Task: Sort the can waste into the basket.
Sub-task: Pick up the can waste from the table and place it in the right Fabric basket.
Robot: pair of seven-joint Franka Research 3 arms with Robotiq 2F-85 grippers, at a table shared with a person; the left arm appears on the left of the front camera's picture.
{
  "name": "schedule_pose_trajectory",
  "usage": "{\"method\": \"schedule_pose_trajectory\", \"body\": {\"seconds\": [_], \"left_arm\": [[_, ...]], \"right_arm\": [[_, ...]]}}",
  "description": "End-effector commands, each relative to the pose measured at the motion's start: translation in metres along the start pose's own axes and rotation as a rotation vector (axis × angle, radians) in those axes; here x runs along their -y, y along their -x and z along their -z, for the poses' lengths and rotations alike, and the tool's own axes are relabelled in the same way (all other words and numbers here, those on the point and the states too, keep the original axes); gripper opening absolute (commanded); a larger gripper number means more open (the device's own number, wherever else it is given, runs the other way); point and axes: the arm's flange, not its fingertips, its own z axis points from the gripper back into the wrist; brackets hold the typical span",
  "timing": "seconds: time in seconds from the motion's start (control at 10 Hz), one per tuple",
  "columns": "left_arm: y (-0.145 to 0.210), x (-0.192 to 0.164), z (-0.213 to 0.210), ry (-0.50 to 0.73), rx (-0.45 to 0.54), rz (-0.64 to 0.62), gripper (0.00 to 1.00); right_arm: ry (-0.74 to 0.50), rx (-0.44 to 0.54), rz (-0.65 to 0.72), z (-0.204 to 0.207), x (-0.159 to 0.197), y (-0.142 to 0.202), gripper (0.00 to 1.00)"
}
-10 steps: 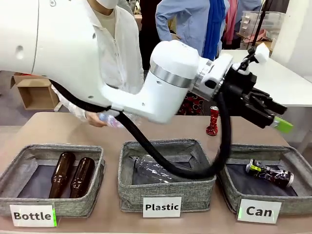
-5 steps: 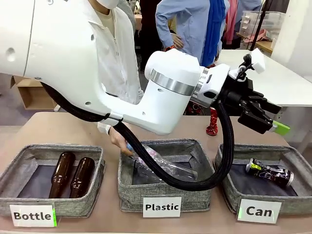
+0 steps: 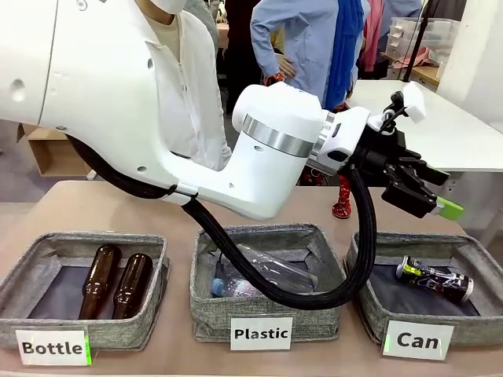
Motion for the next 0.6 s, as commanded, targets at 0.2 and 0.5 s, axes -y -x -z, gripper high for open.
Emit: {"method": "schedule_pose_trajectory", "body": {"seconds": [0.2, 0.5], "left_arm": [[-0.002, 0.020, -0.070, 0.019, -0.099, -0.311, 1.00], [0.003, 0.063, -0.183, 0.040, -0.076, -0.582, 1.00]], "right_arm": [[0.075, -0.077, -0.028, 0.037, -0.021, -0.012, 1.00], [0.090, -0.203, -0.129, 0.096, -0.058, -0.028, 1.00]]}}
